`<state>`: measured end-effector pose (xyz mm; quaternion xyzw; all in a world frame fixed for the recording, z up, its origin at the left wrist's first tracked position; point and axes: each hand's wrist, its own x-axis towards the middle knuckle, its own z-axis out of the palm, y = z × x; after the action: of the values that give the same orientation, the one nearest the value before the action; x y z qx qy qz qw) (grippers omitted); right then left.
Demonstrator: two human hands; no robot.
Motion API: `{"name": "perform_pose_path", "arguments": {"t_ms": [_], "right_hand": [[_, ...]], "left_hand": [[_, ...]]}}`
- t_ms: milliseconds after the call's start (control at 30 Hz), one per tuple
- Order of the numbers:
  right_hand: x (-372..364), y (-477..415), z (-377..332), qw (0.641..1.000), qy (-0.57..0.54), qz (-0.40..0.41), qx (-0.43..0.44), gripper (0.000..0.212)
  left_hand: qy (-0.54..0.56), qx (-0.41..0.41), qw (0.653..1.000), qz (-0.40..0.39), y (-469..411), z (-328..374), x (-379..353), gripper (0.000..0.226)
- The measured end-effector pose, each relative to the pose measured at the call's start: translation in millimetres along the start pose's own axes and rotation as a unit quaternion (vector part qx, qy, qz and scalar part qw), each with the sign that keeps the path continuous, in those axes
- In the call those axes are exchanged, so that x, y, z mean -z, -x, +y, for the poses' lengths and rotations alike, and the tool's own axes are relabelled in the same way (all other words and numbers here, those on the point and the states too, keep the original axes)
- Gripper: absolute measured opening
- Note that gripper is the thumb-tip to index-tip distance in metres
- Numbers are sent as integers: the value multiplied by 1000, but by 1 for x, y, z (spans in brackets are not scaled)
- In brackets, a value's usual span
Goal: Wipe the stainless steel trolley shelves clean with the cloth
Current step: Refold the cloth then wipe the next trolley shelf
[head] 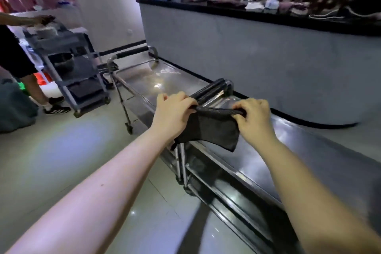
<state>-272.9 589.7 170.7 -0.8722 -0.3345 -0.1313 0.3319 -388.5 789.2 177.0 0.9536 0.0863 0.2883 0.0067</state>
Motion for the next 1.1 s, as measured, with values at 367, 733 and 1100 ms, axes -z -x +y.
{"name": "perform_pose_path", "arguments": {"t_ms": [367, 733, 1100], "right_hand": [[-107, 153, 50, 957, 59, 69, -274, 18], [-170, 266, 78, 879, -60, 73, -467, 28], [-198, 316, 280, 899, 29, 6, -437, 23]], "left_hand": [[201, -138, 953, -180, 42, 11, -169, 15], [284, -123, 903, -299, 151, 43, -261, 19], [381, -143, 860, -308, 207, 153, -440, 24]]}}
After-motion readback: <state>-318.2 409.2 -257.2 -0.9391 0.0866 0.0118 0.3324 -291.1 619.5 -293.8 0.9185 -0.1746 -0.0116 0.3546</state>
